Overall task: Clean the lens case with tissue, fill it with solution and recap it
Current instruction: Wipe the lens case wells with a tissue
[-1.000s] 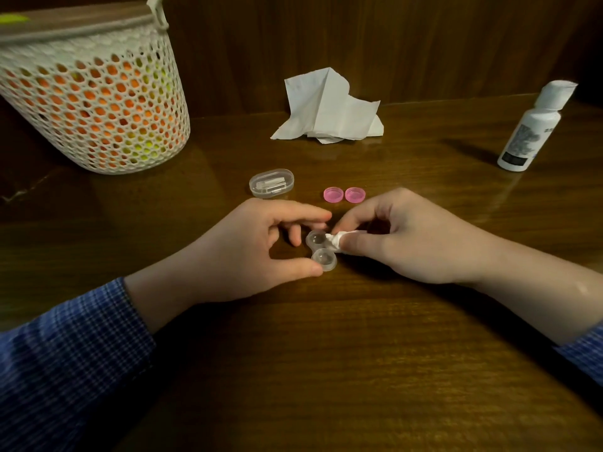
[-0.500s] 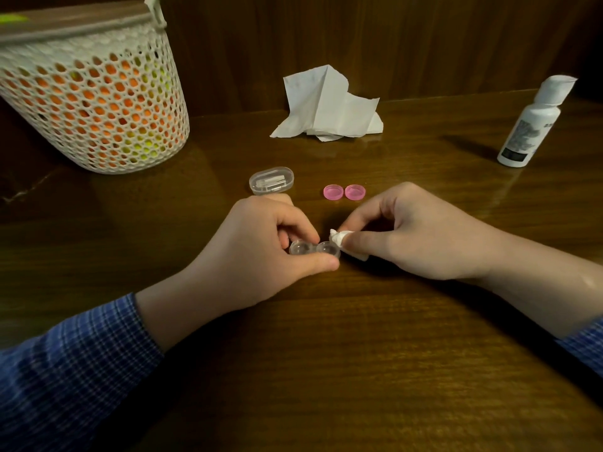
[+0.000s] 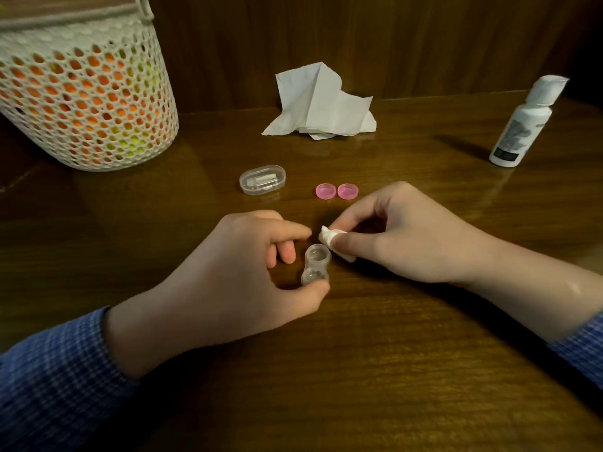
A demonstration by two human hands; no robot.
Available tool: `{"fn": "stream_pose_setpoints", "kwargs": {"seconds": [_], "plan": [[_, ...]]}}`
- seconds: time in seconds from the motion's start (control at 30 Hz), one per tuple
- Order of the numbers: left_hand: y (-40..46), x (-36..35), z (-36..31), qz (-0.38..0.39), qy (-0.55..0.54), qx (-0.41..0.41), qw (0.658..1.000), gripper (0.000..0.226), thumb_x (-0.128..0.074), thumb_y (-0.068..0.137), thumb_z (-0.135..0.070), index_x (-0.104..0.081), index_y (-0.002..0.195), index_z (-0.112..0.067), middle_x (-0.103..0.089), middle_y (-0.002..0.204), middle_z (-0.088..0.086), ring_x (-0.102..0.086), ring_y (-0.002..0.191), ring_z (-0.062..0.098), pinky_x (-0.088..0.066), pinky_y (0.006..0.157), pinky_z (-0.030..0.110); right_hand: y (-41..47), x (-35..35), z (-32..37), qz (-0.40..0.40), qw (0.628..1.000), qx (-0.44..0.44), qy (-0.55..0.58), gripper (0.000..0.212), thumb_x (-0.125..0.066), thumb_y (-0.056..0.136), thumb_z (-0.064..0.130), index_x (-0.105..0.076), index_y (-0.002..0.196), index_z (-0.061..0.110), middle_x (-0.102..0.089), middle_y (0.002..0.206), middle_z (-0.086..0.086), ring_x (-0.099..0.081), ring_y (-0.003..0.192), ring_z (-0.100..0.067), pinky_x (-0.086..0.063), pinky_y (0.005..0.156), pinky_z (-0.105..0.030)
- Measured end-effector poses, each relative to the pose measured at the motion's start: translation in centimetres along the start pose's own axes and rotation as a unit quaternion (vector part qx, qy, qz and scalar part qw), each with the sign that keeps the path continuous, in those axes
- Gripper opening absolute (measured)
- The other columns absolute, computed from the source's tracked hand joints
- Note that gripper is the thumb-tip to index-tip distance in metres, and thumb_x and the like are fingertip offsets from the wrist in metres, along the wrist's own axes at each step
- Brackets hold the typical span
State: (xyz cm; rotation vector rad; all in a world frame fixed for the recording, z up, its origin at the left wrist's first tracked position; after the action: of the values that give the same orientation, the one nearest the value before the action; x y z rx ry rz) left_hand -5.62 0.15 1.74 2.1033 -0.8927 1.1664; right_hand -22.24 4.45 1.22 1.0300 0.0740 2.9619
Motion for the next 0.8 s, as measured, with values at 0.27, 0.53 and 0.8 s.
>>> {"fn": "stream_pose_setpoints", "kwargs": {"seconds": [0.27, 0.53, 0.8], "plan": [[0.58, -0.57, 0.26, 0.063, -0.022, 0.015, 0.998, 0.060, -0.072, 0.067, -0.066, -0.065, 0.122, -0.043, -0.061, 0.095, -0.025, -0.061, 0.081, 0.005, -0.053, 0.065, 0.020, -0.10, -0.30, 0.13, 0.015, 1.000, 0.002, -0.002, 0.012, -0.073, 0.093, 0.022, -0.083, 0.085, 0.024, -0.078, 0.084, 0.017, -0.068, 0.083, 0.003, -0.049, 0.073, -0.006], [0.47, -0.76, 0.45, 0.014, -0.066, 0.044, 0.997, 0.047, -0.075, 0.065, -0.061, -0.072, 0.107, -0.040, -0.067, 0.089, -0.027, -0.065, 0.070, 0.012, -0.055, 0.055, 0.028, -0.55, -0.39, 0.43, 0.056, 0.998, 0.009, 0.008, 0.017, -0.071, 0.093, 0.018, -0.082, 0.080, 0.014, -0.078, 0.081, 0.003, -0.070, 0.080, -0.011, -0.053, 0.073, -0.015], [0.64, -0.73, 0.22, 0.026, -0.063, 0.031, 0.997, 0.052, -0.077, 0.069, -0.057, -0.070, 0.117, -0.037, -0.064, 0.091, -0.026, -0.062, 0.068, 0.015, -0.050, 0.051, 0.024, -0.51, -0.50, 0.76, 0.075, 0.997, 0.027, 0.005, 0.013, -0.069, 0.094, 0.021, -0.082, 0.093, 0.025, -0.078, 0.092, 0.014, -0.070, 0.090, -0.001, -0.053, 0.083, -0.016]]}}
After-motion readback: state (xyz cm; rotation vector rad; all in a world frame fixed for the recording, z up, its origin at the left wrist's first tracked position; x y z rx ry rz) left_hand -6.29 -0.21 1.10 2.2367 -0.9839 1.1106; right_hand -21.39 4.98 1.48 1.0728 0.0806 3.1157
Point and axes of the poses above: each hand's wrist, its own y-axis towards the middle knuckle, its own x-axis out of the back of the hand, z = x × y, the point moved 6 cm from there along y, towards the middle knuckle
